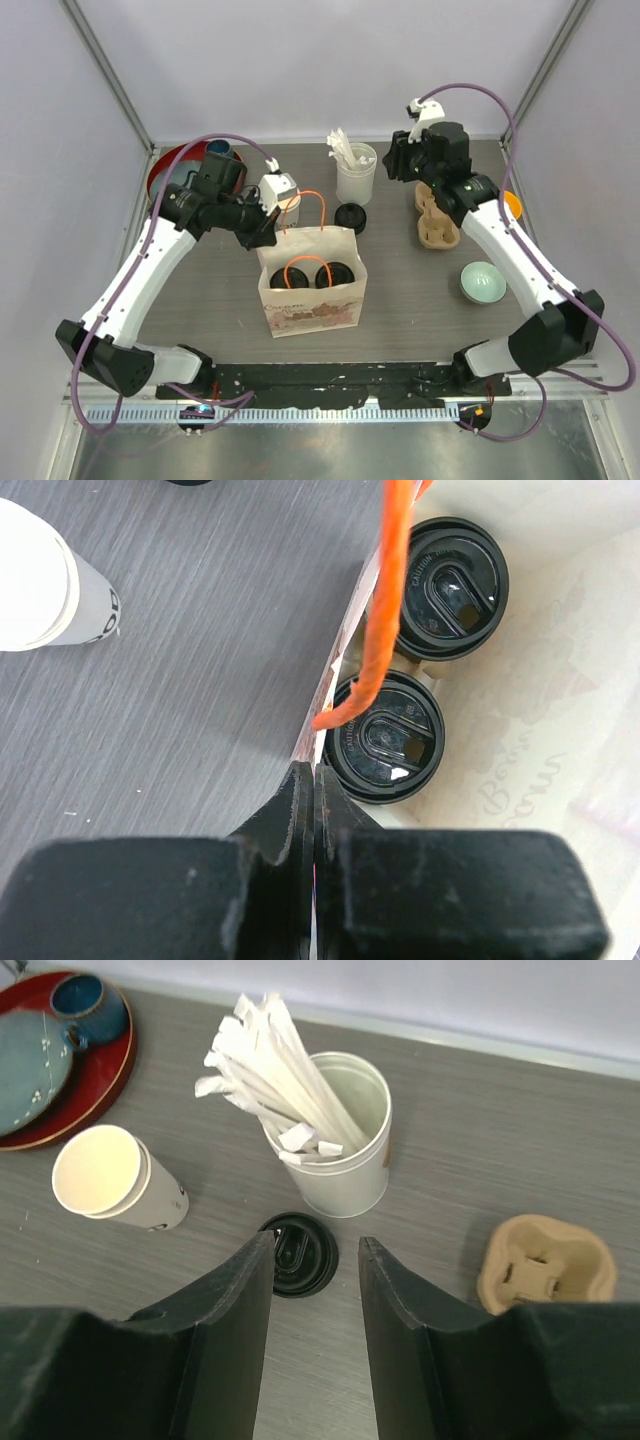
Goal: Pack the takeout coffee
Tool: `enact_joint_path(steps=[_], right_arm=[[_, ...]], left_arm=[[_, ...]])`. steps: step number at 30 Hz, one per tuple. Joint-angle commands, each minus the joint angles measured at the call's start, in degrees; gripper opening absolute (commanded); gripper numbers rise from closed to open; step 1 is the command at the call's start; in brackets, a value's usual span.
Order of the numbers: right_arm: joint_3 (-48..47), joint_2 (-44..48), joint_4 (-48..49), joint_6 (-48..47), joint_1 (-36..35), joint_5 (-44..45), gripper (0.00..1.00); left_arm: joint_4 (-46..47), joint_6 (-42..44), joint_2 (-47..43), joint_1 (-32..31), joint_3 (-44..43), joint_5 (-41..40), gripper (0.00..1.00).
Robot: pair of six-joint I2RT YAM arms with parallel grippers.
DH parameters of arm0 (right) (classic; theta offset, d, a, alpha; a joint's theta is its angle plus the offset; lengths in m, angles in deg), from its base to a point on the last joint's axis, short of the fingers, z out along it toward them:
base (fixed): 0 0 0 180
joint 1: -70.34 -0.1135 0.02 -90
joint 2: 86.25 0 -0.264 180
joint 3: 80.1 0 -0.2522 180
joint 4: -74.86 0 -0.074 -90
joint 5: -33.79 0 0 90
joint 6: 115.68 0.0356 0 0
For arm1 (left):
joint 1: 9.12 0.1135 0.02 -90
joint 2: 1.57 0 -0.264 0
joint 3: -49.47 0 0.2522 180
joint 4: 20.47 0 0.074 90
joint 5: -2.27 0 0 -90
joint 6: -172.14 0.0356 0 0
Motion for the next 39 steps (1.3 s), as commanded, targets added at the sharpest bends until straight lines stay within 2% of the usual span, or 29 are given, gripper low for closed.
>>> enact_joint_path(steps=[1,8,17,32,39], right_arm=[[1.60,-2.16,9.81,0.57,1.22,-6.56,0.44],[3.89,-7.26,16.85,-0.13,1.22,-7.26,0.42],[0.82,-15.78,17.99,-1.19,1.22,-5.85,0.40],[-3.05,-21.94,20.54,-3.92,1.66,-4.35,0.41],[-4.89,-23.79,20.72,-5.05,1.83,-5.06,0.37]], left_arm=[[-0.08,2.82,0.98,0.20,-2.37,-1.82,0.00],[-0.34,4.14,2.30,1.61,-2.64,-1.11,0.00],[-1.48,4.06,2.74,1.61,-3.16,-0.76,0.00],[-1.93,4.05,2.83,1.61,-3.95,-0.15,0.00],[-2.10,4.14,3.09,1.70,-4.22,-0.23,0.00]])
